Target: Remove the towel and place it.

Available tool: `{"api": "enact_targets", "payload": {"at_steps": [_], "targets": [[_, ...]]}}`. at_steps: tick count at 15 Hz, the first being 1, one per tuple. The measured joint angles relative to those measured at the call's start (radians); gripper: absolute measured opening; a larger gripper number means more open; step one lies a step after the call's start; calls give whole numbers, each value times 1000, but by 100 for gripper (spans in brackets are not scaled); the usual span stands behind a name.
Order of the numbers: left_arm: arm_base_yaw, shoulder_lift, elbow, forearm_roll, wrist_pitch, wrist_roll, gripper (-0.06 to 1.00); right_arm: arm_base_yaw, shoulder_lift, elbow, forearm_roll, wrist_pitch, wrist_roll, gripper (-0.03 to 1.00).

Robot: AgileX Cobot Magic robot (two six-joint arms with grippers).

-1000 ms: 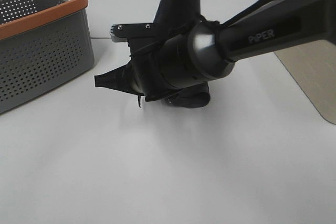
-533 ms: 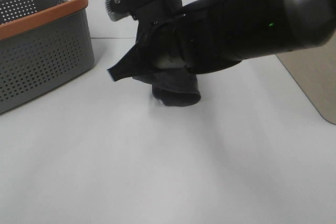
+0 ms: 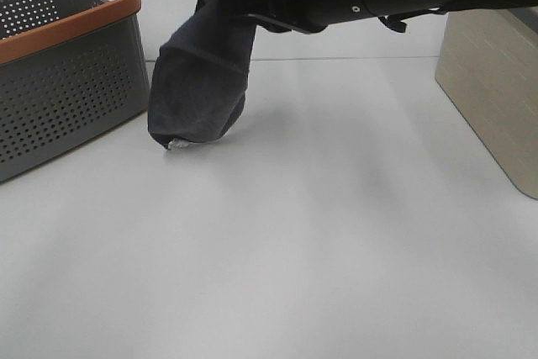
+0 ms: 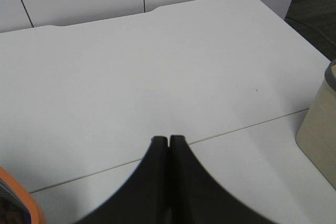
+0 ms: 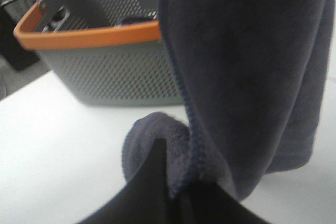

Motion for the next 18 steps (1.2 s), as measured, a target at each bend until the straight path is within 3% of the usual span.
{"api": "enact_targets", "payload": {"at_steps": [3,4,5,6,7,10,12,15,18], "targets": [[42,0,-46,-38,18,26,0,-62,0,-111,-744,240,604,2],[59,-1,-54,-52,18,26,0,-70,0,-171,-962,331,733,2],[76,-1,-57,-79,20,19,0,-72,0,-236,-1162,416,807,2],[92,-1,-57,-111,22,7,0,-72,0,-306,-1297,494,830,2],[120,-1,-57,-155,22,-11,0,-72,0,-395,-1456,590,776,2],[147,-1,-36,-186,20,-16,0,-72,8,-518,-1640,664,574,2],[148,-1,21,-188,15,-31,0,-96,40,-580,-1688,685,545,2],[148,-1,92,-199,-18,-82,0,-188,101,-654,-1681,688,625,2],[145,1,127,-207,-137,-123,0,-287,158,-702,-1629,611,723,2]]}}
